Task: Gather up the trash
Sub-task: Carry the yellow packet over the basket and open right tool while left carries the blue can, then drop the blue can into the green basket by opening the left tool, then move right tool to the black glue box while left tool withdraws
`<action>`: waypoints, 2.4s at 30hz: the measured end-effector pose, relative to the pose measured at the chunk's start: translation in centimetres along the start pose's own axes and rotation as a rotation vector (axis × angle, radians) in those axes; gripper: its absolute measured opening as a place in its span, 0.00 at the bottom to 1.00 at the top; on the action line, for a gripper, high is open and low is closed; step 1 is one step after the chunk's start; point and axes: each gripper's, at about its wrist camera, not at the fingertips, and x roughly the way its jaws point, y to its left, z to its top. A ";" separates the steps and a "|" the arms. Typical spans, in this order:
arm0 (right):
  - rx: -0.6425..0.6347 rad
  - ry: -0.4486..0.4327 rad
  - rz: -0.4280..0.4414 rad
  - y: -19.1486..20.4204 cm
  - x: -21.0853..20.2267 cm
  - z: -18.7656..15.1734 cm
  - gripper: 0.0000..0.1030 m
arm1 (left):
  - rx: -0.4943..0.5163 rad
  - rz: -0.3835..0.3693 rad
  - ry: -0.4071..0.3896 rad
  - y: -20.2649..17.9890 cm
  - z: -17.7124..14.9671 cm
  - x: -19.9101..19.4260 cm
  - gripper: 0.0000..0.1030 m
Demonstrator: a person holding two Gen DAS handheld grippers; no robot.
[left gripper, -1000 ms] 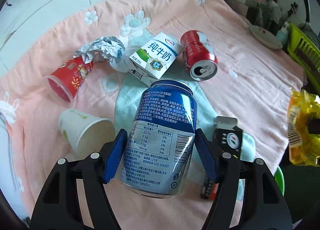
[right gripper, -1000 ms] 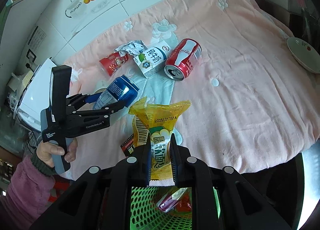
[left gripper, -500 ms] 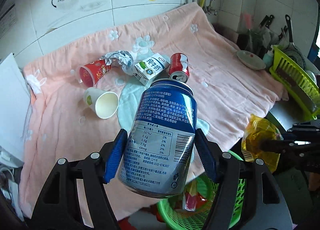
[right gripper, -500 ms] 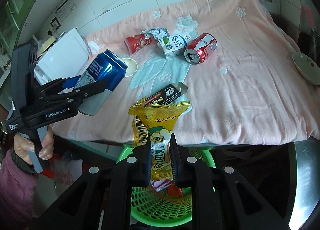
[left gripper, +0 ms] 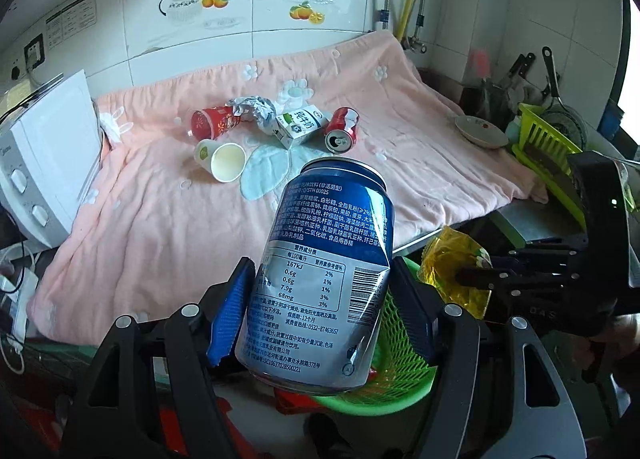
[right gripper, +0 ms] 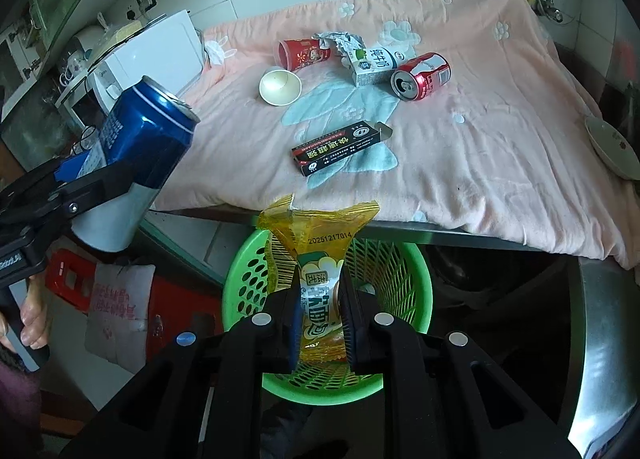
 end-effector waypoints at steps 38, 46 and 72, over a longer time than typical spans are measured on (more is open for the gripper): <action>0.097 -0.164 -0.109 -1.5 -6.1 -1.7 0.72 | -0.042 -0.082 0.081 -3.8 -4.0 1.6 0.66; 0.122 -0.170 -0.115 -2.4 -6.6 -2.2 0.73 | -0.022 -0.116 0.121 -5.8 -3.8 4.2 0.67; 0.164 -0.073 -0.028 -1.5 -1.8 1.8 0.73 | -0.158 0.012 0.051 1.1 -2.3 2.2 0.76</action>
